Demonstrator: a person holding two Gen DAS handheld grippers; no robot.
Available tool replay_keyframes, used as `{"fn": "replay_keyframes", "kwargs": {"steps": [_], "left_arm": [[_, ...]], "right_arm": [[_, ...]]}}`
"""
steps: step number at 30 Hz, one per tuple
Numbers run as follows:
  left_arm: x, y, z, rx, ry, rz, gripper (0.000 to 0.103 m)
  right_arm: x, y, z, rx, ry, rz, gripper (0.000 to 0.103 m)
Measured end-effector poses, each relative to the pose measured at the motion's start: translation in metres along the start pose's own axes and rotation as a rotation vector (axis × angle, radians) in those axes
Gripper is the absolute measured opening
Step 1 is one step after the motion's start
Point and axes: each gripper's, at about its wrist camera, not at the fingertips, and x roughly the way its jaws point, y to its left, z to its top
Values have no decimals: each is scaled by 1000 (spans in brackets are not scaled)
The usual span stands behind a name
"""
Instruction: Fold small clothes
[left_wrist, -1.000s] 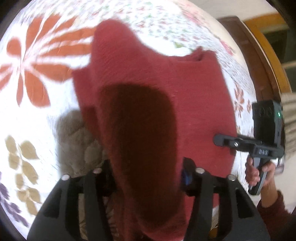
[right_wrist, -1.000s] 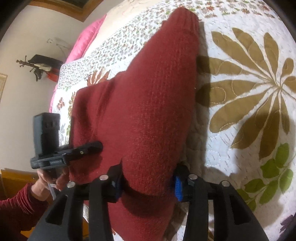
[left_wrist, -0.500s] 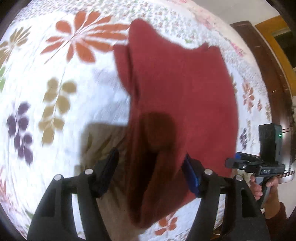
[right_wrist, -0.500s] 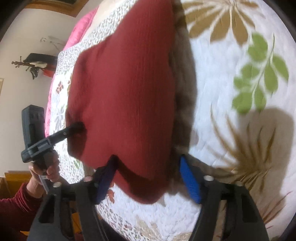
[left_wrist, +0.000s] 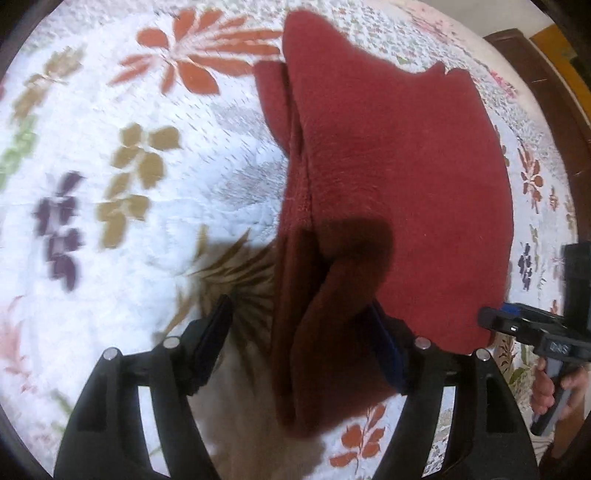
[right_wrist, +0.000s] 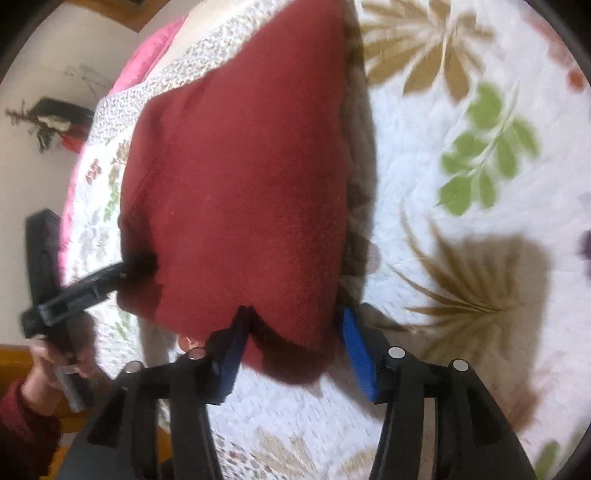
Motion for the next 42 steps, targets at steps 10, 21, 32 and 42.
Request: {"fn": "replay_keyframes", "kwargs": {"steps": [10, 21, 32, 42], "left_arm": [[-94, -37, -26, 39, -111, 131, 93], [-157, -38, -54, 22, -154, 178, 93], [-190, -42, -66, 58, -199, 224, 93], [-211, -51, -75, 80, -238, 263, 93]], "right_arm": [[-81, 49, -25, -54, -147, -202, 99], [-121, 74, -54, -2, -182, -275, 99], [-141, 93, -66, 8, -207, -299, 99], [-162, 119, -71, -25, -260, -308, 99]]}}
